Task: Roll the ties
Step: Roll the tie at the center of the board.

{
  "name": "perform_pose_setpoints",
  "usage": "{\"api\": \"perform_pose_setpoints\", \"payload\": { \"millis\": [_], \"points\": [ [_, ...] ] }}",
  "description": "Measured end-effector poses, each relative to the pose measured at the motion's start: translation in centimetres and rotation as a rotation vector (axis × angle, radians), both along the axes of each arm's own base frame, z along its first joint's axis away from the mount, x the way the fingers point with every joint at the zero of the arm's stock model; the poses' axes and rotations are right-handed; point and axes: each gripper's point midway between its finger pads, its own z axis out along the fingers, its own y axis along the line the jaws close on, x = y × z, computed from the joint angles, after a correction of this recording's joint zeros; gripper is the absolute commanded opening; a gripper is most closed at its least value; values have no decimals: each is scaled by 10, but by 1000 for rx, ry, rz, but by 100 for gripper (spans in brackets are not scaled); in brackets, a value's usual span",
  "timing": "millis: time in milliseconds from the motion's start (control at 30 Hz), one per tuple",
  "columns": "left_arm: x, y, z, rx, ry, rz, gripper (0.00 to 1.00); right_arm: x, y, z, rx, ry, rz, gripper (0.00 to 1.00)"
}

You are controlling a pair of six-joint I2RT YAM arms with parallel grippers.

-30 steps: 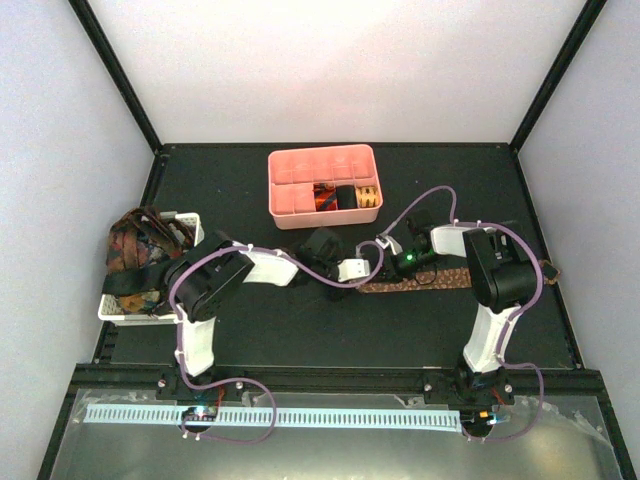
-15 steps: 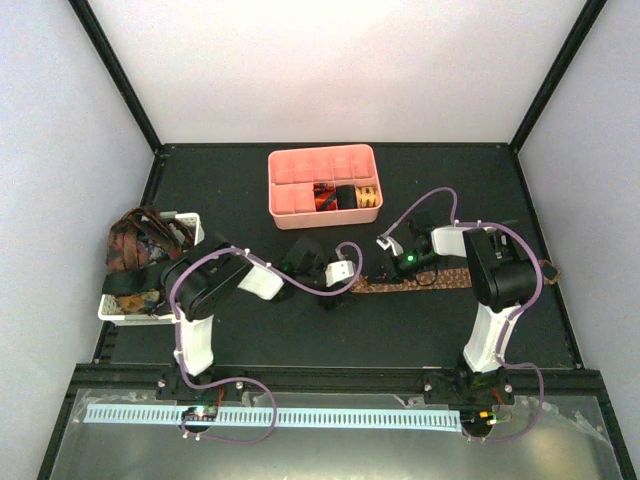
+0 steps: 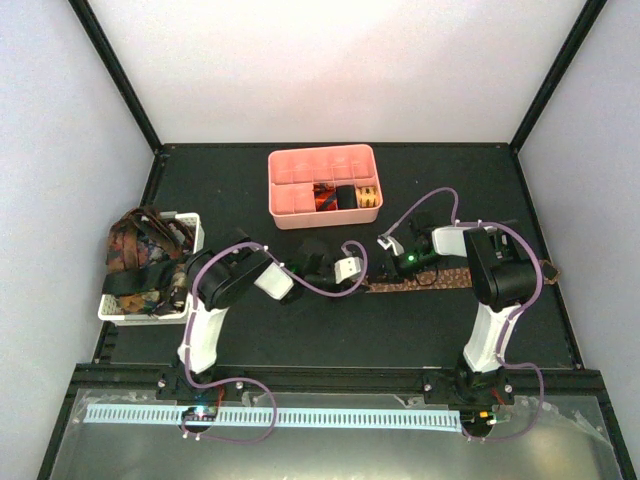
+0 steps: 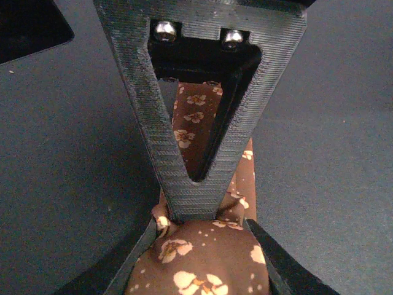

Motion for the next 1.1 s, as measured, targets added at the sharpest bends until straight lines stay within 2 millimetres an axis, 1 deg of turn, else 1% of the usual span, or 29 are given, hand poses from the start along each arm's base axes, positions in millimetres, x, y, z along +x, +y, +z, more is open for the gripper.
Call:
{"api": "perform_pose_setpoints", "payload": {
  "millis": [67,100,167,333,433,533,633,800,833,900,1033,1100],
  "points": [
    [1,1,0,15,0,3,32,1,0,0,4,-2,-2,2],
    [0,1,0,27,-2,4,31,1,0,0,5,-2,-3,4],
    [0,1,0,53,-8,6,30,0,0,1,10,0,-3,15],
    [-2,1,0,114,-30,1,28,-2,-2,4,26,6,2,32],
    [-2,0,-1,141,-34,-6,28,0,-6,11,26,-18,-1,36],
    [-2,-2,-1,158,-44,-10,28,2,-6,24,34,-58,-1,37],
    [-1,-5,-1,174,-49,-12,28,3,-5,30,40,-80,3,37],
    [0,-7,-1,187,-47,-11,29,-3,1,29,37,-68,24,34],
    [0,-7,0,188,-46,-11,29,-6,3,28,35,-62,32,31],
    [0,-7,-1,191,-43,-12,29,-8,5,25,29,-55,39,20],
    [0,-7,-1,195,-40,-13,30,-5,3,19,11,-46,35,3],
    [0,-7,-1,197,-40,-12,33,-4,3,17,5,-45,36,2]
  ]
}}
